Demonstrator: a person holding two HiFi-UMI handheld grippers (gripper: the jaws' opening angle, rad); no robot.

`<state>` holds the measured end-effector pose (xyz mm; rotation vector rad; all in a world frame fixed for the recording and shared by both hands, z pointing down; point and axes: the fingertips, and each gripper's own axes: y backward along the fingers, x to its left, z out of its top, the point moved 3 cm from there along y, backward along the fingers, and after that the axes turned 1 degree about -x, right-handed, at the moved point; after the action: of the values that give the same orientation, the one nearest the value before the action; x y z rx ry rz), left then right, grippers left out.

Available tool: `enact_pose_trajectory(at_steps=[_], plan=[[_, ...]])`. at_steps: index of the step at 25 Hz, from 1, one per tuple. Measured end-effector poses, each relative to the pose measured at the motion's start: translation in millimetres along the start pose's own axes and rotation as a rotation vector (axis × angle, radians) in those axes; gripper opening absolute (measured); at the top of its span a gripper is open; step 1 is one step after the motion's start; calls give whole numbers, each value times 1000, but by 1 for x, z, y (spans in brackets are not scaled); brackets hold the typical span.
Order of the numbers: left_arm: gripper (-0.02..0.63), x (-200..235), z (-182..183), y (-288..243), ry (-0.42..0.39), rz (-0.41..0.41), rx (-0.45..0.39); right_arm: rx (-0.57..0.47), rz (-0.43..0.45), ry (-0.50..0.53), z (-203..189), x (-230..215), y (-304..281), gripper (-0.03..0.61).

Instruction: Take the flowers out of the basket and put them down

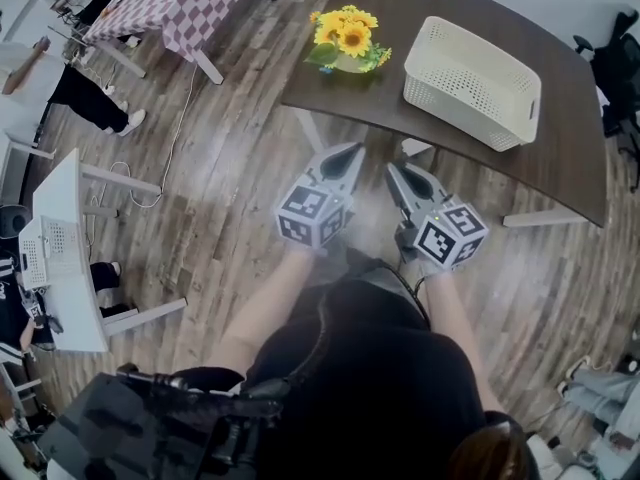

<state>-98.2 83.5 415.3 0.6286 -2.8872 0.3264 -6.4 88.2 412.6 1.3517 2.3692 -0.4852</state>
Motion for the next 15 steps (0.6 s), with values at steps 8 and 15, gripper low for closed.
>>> enact_pose_trajectory(at_steps=[8,15], plan=[[0,-3,0,8,-9,-16,-15,-4,22,21,-2,9,-11,2],[0,7,-5,23,-4,4,-4,25,40,42,-16,24,-24,0]])
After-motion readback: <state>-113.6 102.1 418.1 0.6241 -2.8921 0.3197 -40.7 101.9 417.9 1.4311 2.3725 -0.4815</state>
